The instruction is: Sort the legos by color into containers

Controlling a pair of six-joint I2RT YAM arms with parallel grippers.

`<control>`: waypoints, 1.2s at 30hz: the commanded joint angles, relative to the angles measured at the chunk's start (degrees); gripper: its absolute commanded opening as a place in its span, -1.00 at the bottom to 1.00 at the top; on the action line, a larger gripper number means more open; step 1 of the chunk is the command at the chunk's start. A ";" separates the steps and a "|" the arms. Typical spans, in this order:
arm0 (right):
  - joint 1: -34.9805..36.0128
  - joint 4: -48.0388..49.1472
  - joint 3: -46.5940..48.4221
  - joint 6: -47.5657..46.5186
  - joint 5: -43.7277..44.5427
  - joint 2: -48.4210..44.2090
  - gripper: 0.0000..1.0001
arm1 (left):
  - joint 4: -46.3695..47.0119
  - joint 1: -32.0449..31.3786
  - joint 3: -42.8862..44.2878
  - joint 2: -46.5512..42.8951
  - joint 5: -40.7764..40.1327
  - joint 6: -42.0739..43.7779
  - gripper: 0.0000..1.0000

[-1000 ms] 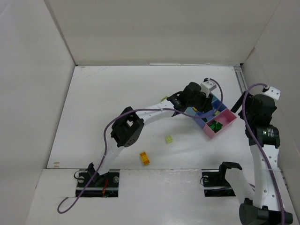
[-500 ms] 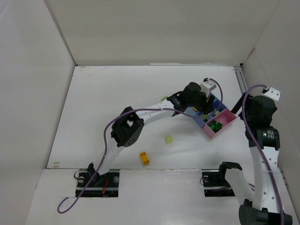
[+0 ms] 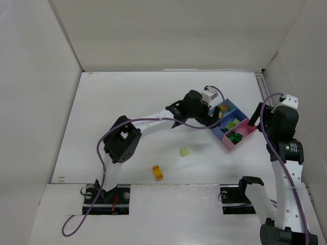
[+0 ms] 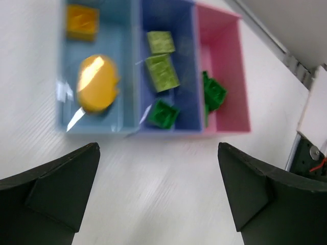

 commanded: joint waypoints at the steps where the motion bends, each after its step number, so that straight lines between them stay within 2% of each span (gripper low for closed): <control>1: 0.37 5.15 -0.70 -5.70 -13.39 0.82 0.82 | 5.00 4.17 -9.64 -15.72 -5.79 -4.10 1.00; 3: 2.73 6.47 -1.23 -6.93 -15.54 1.44 0.80 | 2.30 4.79 -17.18 -23.54 -12.39 -5.50 1.00; 4: 3.78 7.52 -1.23 -6.93 -17.02 2.14 0.80 | 0.88 4.79 -19.23 -25.92 -18.34 -6.29 1.00; 7: 10.54 9.28 -1.76 -8.60 -18.71 4.07 0.80 | -6.04 4.79 -26.26 -34.18 -26.02 -12.52 1.00; 8: 15.17 9.28 -1.76 -9.21 -18.01 5.64 0.80 | -9.64 4.79 -29.41 -37.68 -29.79 -14.11 1.00; 11: 22.93 8.76 -1.76 -9.92 -14.86 8.46 0.80 | -15.29 4.79 -33.65 -42.63 -34.82 -21.82 1.00; 12: 28.44 8.76 -1.15 -9.92 -14.23 10.39 0.80 | -18.70 4.79 -36.27 -45.69 -35.80 -23.77 1.00; 15: 37.34 9.37 -1.14 -9.92 -8.81 13.65 0.80 | -21.98 4.79 -40.42 -50.62 -37.82 -30.00 1.00; 16: 43.03 10.16 -1.14 -9.31 -7.12 15.05 0.80 | -22.51 4.79 -41.74 -53.69 -37.83 -31.16 1.00; 20: 51.05 13.67 -1.14 -6.58 -5.79 25.41 0.74 | -23.74 4.79 -47.71 -59.06 -38.97 -35.30 1.00; 24: 54.51 17.11 -1.14 -2.56 -2.99 36.65 0.69 | -25.58 4.79 -49.48 -62.32 -38.89 -37.58 1.00; 28: 55.82 19.73 -1.14 -0.61 -0.43 42.90 0.65 | -28.65 4.79 -50.01 -64.17 -38.88 -38.91 1.00; 36: 58.28 22.29 -1.66 0.80 0.02 49.87 0.45 | -30.07 4.79 -51.77 -65.93 -39.67 -40.67 1.00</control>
